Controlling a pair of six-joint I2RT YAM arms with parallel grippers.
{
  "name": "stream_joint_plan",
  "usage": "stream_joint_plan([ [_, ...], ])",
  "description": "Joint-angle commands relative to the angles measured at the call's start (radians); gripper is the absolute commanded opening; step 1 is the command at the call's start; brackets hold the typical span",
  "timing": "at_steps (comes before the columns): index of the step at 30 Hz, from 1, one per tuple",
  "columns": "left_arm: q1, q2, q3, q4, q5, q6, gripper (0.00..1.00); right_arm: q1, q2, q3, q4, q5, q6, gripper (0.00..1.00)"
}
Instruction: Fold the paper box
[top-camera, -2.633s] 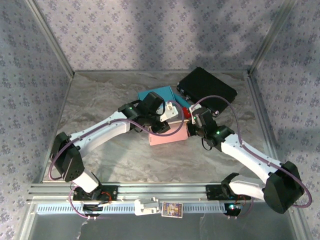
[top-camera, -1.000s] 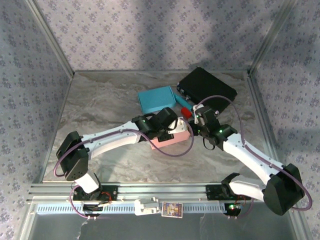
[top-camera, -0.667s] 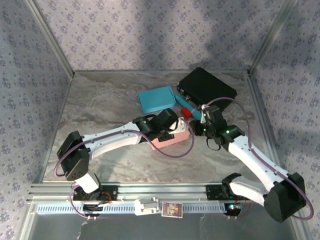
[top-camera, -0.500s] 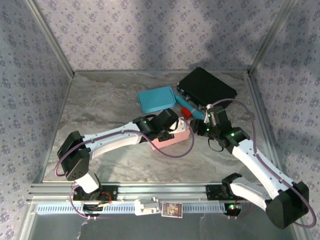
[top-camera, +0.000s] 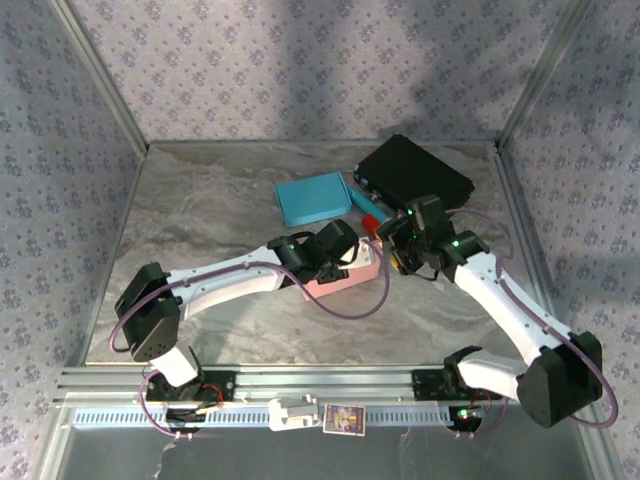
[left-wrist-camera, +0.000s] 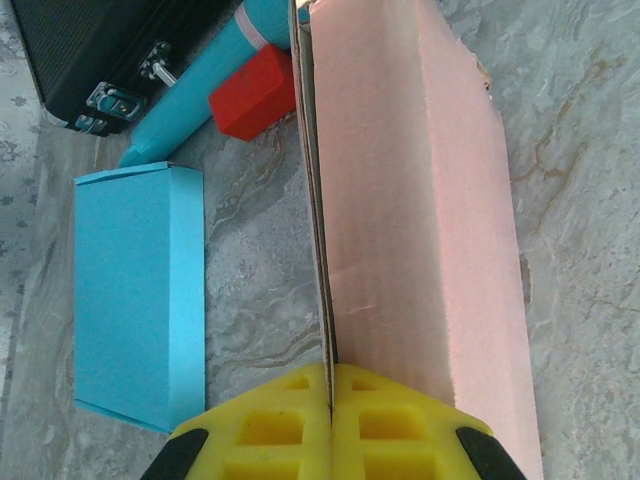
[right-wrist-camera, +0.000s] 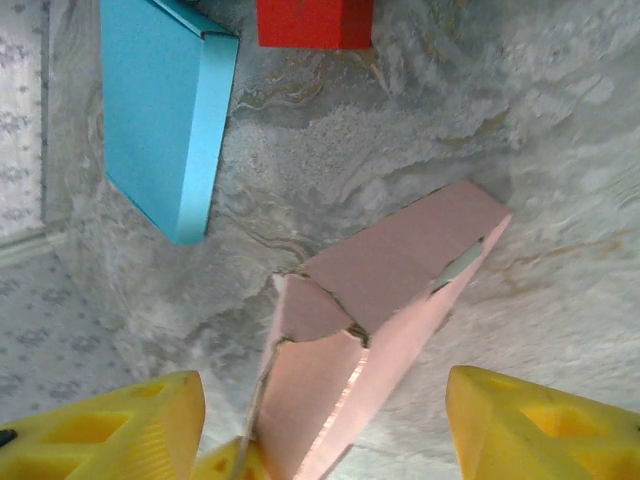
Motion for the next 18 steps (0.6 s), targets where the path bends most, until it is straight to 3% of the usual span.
stream_joint_plan([
  [1,-0.012,0.044,-0.036,-0.096,-0.001,0.022,0.01,0.001,0.053,0.056,-0.020,-0.069,0.144,0.68],
  [12,-0.024,0.041,-0.032,-0.093,-0.014,0.036,0.01,0.009,0.173,0.086,-0.020,-0.131,0.110,0.68],
  [18,-0.024,0.040,-0.019,-0.090,-0.018,0.033,0.06,0.011,0.205,0.068,0.001,-0.140,0.101,0.64],
])
